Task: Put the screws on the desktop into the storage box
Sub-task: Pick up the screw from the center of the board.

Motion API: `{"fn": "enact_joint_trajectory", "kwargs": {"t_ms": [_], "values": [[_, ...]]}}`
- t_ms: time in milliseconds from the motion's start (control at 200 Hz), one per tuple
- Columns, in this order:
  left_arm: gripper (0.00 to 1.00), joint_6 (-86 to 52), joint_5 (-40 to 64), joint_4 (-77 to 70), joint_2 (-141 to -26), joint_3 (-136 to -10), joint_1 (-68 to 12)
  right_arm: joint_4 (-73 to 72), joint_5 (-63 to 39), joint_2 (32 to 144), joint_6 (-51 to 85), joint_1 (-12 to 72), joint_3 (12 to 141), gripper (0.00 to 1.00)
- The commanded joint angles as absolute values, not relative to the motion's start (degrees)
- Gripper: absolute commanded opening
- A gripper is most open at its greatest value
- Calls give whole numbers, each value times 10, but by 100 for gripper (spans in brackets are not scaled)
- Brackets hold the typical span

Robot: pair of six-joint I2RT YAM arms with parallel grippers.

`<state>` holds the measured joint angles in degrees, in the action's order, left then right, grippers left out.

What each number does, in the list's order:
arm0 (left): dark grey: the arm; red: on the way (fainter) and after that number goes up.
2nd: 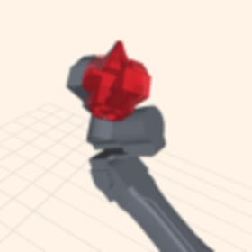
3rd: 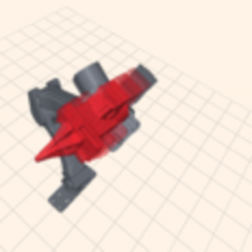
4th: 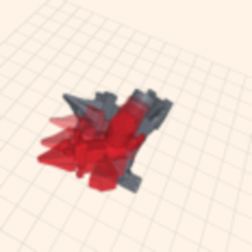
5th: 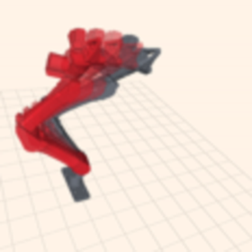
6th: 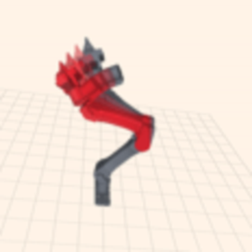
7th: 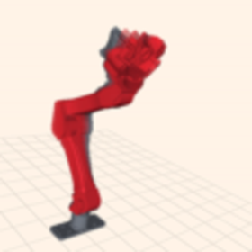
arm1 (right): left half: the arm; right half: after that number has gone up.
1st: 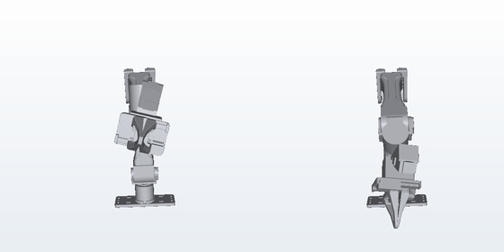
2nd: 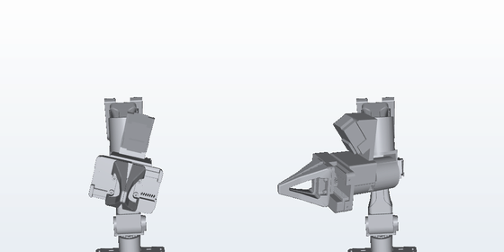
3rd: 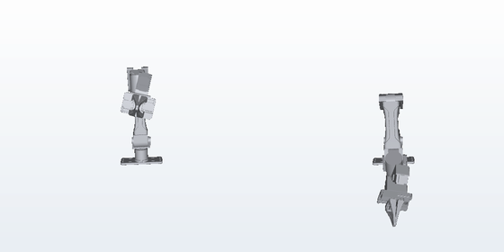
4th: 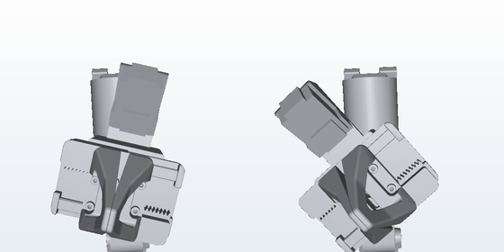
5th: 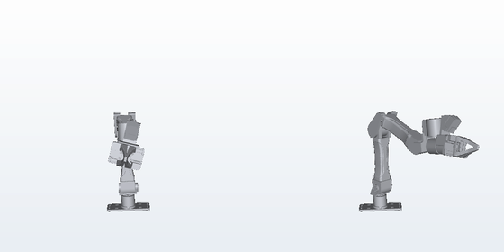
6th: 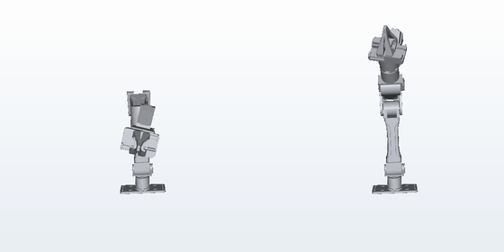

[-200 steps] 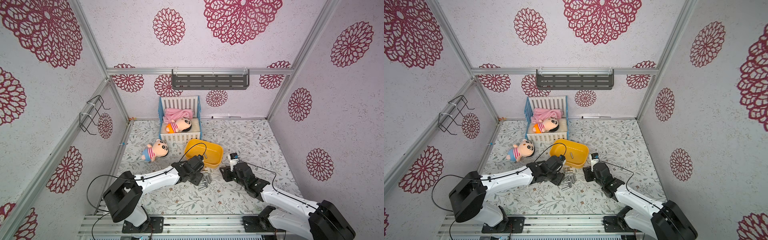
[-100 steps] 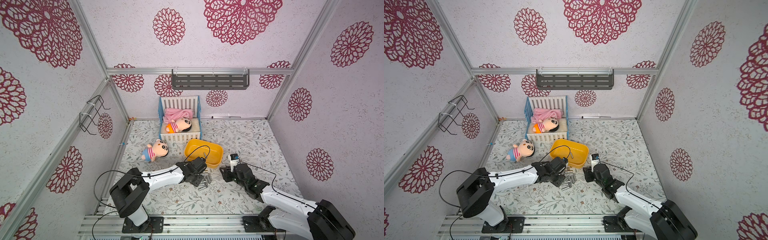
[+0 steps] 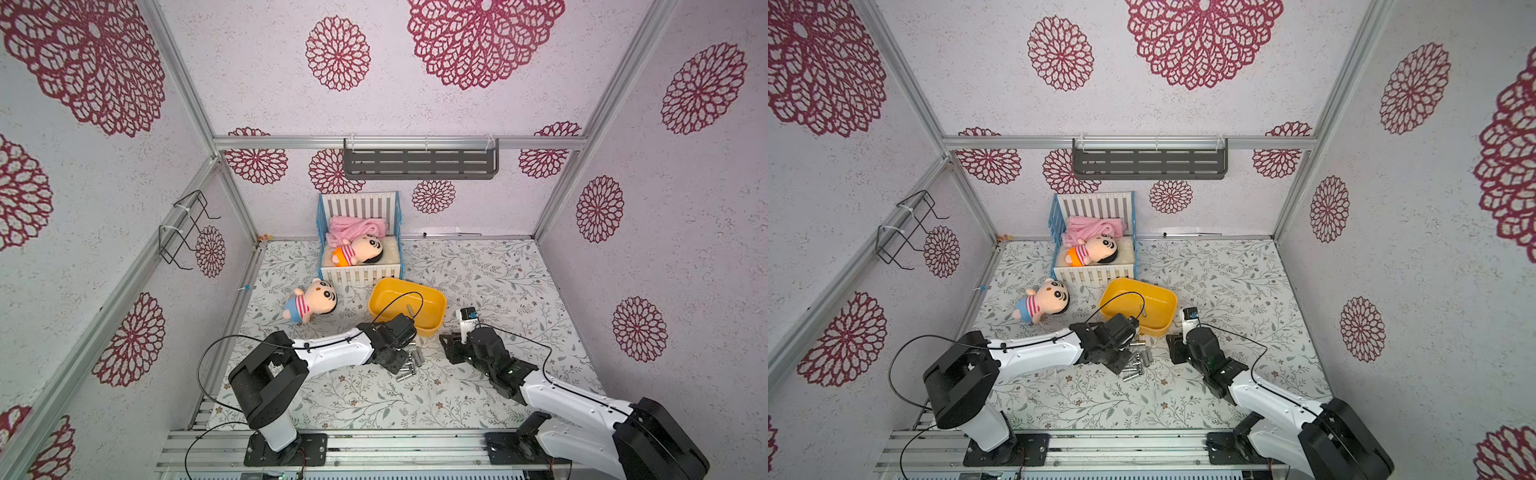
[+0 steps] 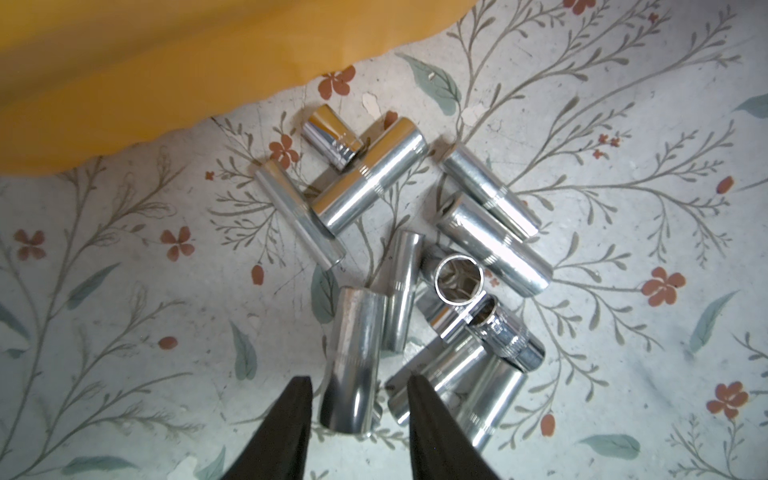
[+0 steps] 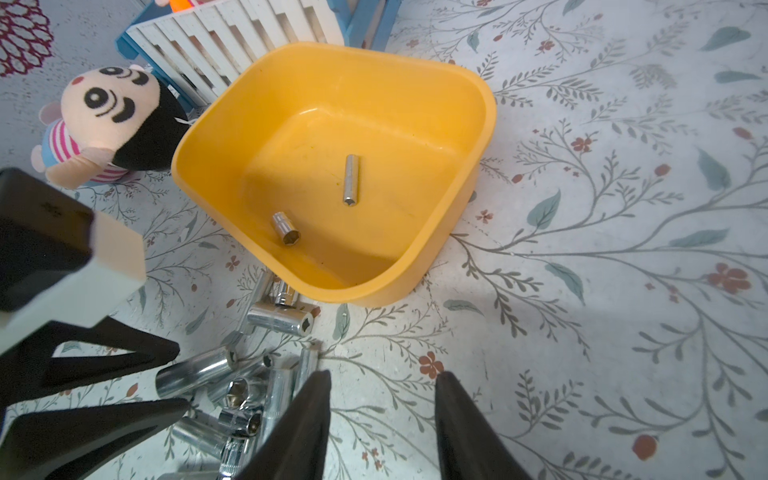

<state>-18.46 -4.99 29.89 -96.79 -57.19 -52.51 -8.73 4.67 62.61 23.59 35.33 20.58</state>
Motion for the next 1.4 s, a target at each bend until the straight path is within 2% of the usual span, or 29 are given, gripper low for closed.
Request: {"fn": "enact_joint_trajectory", "kwargs": {"t_ms": [0,155,570,871,1396], "values": [[40,-178,-49,308,-976,-584,-535,-106,56,627,240,356,209,46],[33,-177,-54,312,-980,-586,-536,-105,55,625,240,356,209,46],[32,-172,-61,321,-997,-595,-539,-105,52,626,239,356,210,46],[23,-171,-64,324,-996,-599,-541,-105,53,625,239,357,210,46],[8,-170,-137,305,-901,-599,-557,-105,65,622,238,357,209,46]]}}
